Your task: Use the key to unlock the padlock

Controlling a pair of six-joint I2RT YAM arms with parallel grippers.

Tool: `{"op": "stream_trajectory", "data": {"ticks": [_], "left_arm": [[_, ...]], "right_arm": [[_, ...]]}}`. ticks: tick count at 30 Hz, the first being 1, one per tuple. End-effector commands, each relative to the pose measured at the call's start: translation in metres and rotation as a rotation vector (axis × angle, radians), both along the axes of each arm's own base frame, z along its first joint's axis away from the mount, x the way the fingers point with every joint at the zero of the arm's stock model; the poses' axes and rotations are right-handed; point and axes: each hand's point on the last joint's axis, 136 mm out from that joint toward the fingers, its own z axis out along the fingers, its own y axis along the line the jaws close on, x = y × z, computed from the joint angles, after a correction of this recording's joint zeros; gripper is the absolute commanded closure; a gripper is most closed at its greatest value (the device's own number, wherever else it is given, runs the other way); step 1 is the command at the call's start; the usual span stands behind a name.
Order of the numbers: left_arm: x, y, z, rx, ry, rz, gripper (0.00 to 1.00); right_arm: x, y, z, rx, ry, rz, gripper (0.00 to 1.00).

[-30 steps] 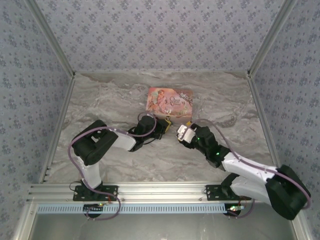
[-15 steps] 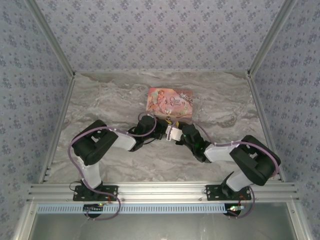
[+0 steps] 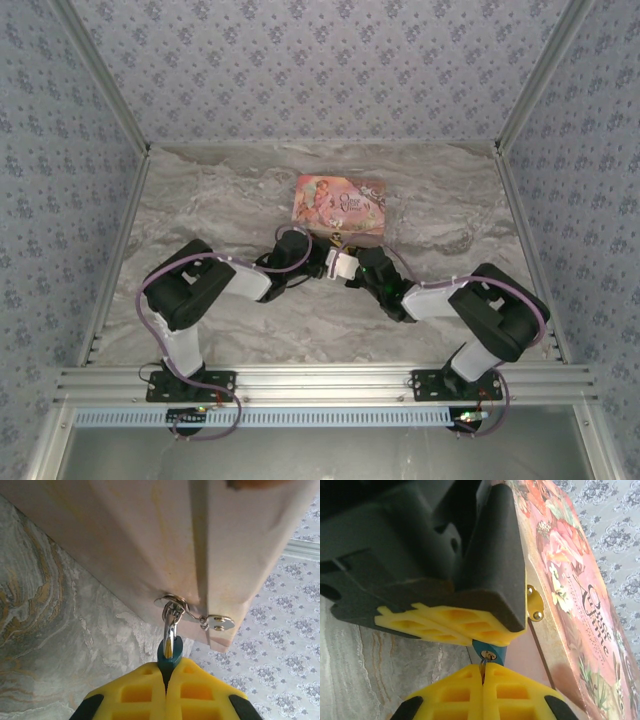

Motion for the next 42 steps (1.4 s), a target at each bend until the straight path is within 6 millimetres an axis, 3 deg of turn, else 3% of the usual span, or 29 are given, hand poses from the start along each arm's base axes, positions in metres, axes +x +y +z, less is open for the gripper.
{"op": "stream_trajectory", "data": {"ticks": [1,7,11,17,22,26,32,37,42], "left_arm": [[0.001,-0.01,0.02,-0.054,-0.027,-0.027,1.0],[0.001,-0.011,0.02,-0.057,-0.027,-0.028,1.0],[0.002,-0.011,0.019,-0.058,-0.024,-0.025,1.0],[0.001,-0.01,0.018,-0.055,-0.023,-0.024,1.0],[0.001,-0.01,0.016,-0.05,-0.024,-0.027,0.99],[-0.001,-0.006,0.016,-0.034,-0.033,-0.025,0.73],[-0.004,0.014,0.021,0.046,-0.063,-0.009,0.44],[-0.003,0.042,0.036,0.161,-0.113,0.013,0.31],[0.0,0.072,0.053,0.267,-0.155,0.043,0.26]], "right_arm": [[0.01,0.009,0.018,0.069,-0.026,-0.02,1.0],[0.013,0.005,0.024,0.145,0.02,-0.089,1.0],[0.017,0.003,0.036,0.3,0.095,-0.176,1.0],[0.011,0.009,0.024,0.519,0.276,-0.218,1.0],[0.009,0.012,0.006,0.565,0.334,-0.23,1.0],[0.011,0.009,0.005,0.634,0.381,-0.244,1.0],[0.009,0.004,0.002,0.82,0.531,-0.298,1.0],[0.002,0.006,-0.005,0.973,0.686,-0.351,1.0],[-0.004,0.005,-0.015,1.174,0.848,-0.434,1.0]]}}
